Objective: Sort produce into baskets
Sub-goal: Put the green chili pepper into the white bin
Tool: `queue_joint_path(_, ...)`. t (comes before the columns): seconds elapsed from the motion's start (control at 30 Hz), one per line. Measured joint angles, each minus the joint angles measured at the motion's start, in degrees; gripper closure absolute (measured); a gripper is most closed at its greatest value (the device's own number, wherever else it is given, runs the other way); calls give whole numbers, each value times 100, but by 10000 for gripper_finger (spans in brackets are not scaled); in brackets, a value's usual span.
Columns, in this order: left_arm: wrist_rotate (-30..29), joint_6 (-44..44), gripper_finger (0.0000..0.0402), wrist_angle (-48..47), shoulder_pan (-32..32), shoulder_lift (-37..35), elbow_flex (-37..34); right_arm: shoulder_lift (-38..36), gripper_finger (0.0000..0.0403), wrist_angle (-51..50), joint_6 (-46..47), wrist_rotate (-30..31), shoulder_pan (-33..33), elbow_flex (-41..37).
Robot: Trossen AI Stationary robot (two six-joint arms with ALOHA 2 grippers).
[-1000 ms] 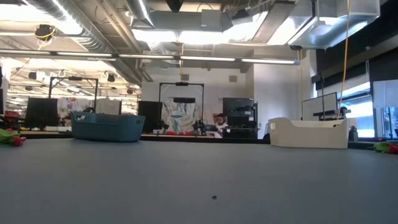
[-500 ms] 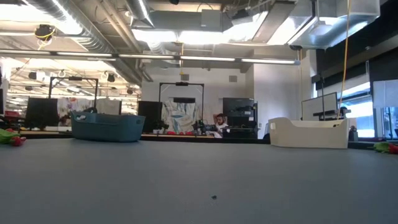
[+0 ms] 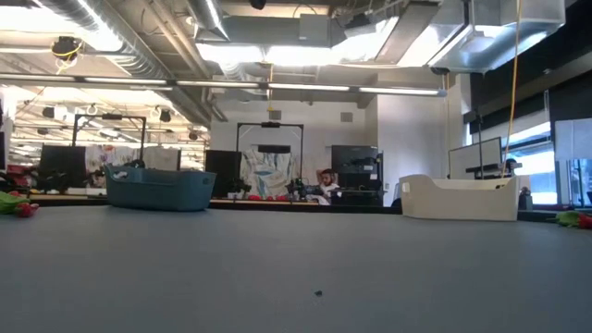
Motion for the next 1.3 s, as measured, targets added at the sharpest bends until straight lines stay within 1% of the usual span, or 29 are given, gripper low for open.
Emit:
queue_joint_path(0.1,9,-126,345,-1,34,0,0,0,377,-18,-4,0,-2,0)
queue_joint_path(0.17,6,-179,317,3,58,0,0,0,378,-7,-29,7,-2,0)
queue_joint_path(0.27,-19,-117,273,10,81,0,0,0,387,-43,-115,174,2,0)
queue_joint_path(0.37,-21,-17,245,-3,82,-2,0,-62,391,-360,-84,356,2,0)
queue_joint_path(0.43,-19,16,234,-36,81,-2,0,-159,390,-679,57,575,2,0)
queue_joint_path(0.53,-16,22,227,-8,79,9,-76,-384,386,-1311,469,815,2,0)
queue_joint_path(0.67,-16,-59,227,-30,83,76,-266,-636,385,-2314,1152,1078,2,1)
queue_joint_path(0.87,-34,-239,231,34,83,296,-458,-918,384,-3885,2266,1234,-171,2)
queue_joint_path(0.97,-171,-321,231,39,83,477,-466,-956,384,-4581,2773,1214,-427,2)
queue_joint_path(1.07,-222,-371,231,105,83,681,-468,-955,384,-5119,3086,1106,-771,2)
queue_joint_path(1.2,-229,-378,231,189,83,954,-468,-953,384,-5509,3171,1050,-1297,2)
queue_joint_path(1.3,-230,-414,231,232,83,1117,-468,-953,384,-5717,3061,1047,-1722,0)
